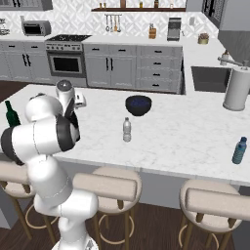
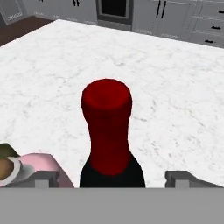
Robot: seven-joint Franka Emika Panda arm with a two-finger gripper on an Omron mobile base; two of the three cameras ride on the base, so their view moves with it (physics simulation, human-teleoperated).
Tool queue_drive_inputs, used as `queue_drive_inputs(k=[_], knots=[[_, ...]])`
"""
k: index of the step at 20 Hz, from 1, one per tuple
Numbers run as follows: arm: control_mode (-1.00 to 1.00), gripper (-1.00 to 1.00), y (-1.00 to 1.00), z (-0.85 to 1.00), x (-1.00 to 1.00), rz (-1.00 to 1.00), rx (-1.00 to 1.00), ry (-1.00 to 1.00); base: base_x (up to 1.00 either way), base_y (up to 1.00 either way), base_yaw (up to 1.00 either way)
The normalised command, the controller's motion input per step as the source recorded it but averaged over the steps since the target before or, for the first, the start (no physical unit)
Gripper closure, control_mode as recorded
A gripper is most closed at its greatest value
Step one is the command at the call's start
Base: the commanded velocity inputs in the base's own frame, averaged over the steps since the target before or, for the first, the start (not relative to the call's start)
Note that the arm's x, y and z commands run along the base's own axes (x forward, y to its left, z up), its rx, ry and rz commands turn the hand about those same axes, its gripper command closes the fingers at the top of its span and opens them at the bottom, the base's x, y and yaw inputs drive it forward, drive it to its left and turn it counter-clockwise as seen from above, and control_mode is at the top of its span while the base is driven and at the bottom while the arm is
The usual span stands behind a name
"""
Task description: Move the plastic bottles in the middle to the plastics group, and the glass bottles in the middle to the glass group.
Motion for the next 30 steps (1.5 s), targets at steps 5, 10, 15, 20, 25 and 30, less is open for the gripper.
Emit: queue_drive_inputs(k=[5, 10, 15, 20, 25, 30], knots=[[-1.0, -1.0, -0.11, 0.41, -0.43, 0.0, 0.0, 0.0, 0.0, 0.0, 0.0], [-1.0, -1.0, -0.62, 0.25, -0.68, -0.05, 0.0, 0.0, 0.0, 0.0, 0.0], [-1.0, -1.0, -0.9, 0.15, -0.46, -0.07, 0.0, 0.0, 0.0, 0.0, 0.0], [-1.0, -1.0, -0.9, 0.15, -0.08, -0.04, 0.0, 0.05, 0.0, 0.0, 0.0], [-1.0, -1.0, -0.95, 0.0, 0.2, -0.06, -0.07, 0.17, 0.0, 0.0, 0.0], [-1.0, -1.0, -0.85, -0.14, 0.44, -0.09, -0.16, 0.19, 0.0, 0.0, 0.0]])
